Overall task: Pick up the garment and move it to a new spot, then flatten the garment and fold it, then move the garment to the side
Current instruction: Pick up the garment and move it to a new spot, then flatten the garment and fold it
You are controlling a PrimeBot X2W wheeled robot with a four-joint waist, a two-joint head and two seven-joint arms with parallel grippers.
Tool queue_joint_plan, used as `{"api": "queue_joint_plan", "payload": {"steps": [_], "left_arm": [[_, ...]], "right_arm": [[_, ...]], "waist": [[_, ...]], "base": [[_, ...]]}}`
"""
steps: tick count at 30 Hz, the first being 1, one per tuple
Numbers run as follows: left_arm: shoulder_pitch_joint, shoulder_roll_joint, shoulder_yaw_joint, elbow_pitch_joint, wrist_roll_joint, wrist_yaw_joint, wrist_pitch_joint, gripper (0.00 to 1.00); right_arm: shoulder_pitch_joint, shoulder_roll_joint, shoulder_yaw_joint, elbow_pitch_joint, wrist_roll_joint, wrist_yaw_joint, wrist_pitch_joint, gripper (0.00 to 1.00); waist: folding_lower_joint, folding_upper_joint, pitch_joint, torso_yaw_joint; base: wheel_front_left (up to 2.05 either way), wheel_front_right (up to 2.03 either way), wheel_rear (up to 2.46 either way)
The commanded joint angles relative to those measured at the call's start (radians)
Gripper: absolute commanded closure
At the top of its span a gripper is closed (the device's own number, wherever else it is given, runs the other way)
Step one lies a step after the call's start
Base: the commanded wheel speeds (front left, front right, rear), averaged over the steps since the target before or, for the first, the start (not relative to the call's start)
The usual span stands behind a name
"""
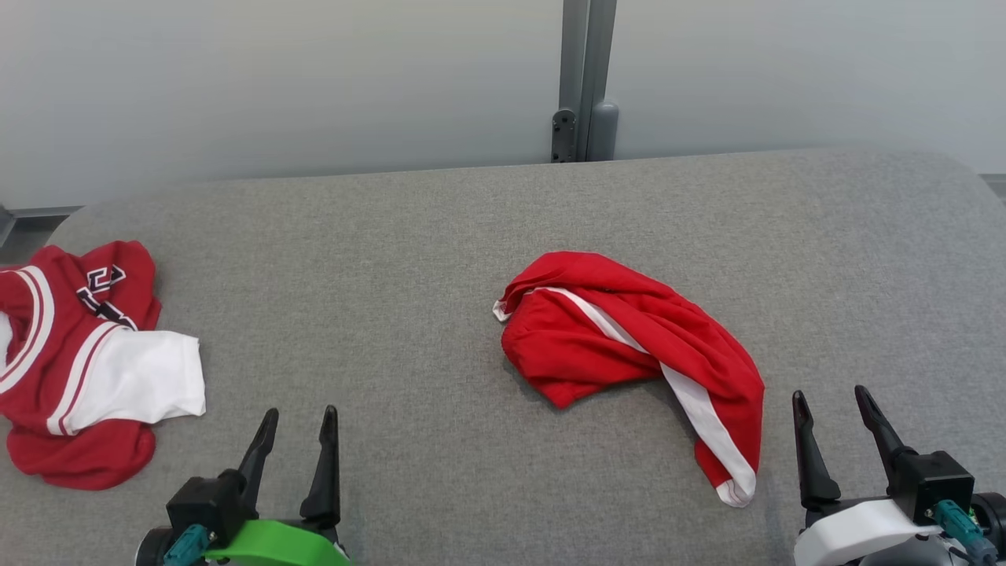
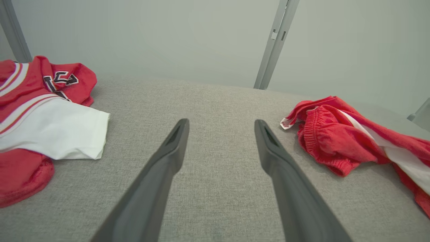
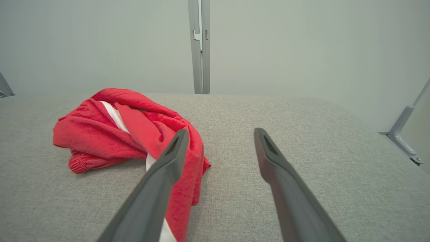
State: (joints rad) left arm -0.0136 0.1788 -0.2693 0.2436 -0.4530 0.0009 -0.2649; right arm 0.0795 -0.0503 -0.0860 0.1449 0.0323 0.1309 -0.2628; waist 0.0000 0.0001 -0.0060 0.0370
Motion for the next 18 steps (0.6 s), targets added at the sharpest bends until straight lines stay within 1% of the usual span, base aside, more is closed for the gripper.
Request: {"api": "queue_joint_plan", "payload": {"steps": [1,4,9,18], "left_arm": [[0.025,-0.005,0.021,0.007,0.027,-0.022,0.001,0.00],[0.044,-0.026,0.073,0.029,0.068,-0.056,0.001,0.00],[0.054,-0.060,0.134,0.047,0.116,-0.090,0.001,0.00],[0.045,-0.095,0.197,0.070,0.161,-0.121,0.001,0.00]], "right_arm": [[0.016,-0.004,-0.001,-0.001,-0.008,0.000,-0.003,0.00],[0.017,-0.003,-0.001,0.002,-0.008,0.000,-0.003,0.00],[0.018,-0.003,0.001,0.007,-0.007,0.000,-0.003,0.00],[0.021,-0.003,0.002,0.010,-0.009,0.000,-0.003,0.00]], "waist": [[0.0000,-0.0001,-0.003,0.001],[0.0000,-0.0001,-0.003,-0.001],[0.0000,-0.0001,-0.002,-0.005],[0.0000,-0.0001,-0.008,-0.019]], "base": [[0.00,0.00,0.00],[0.00,0.00,0.00],[0.00,0.00,0.00],[0.00,0.00,0.00]]}}
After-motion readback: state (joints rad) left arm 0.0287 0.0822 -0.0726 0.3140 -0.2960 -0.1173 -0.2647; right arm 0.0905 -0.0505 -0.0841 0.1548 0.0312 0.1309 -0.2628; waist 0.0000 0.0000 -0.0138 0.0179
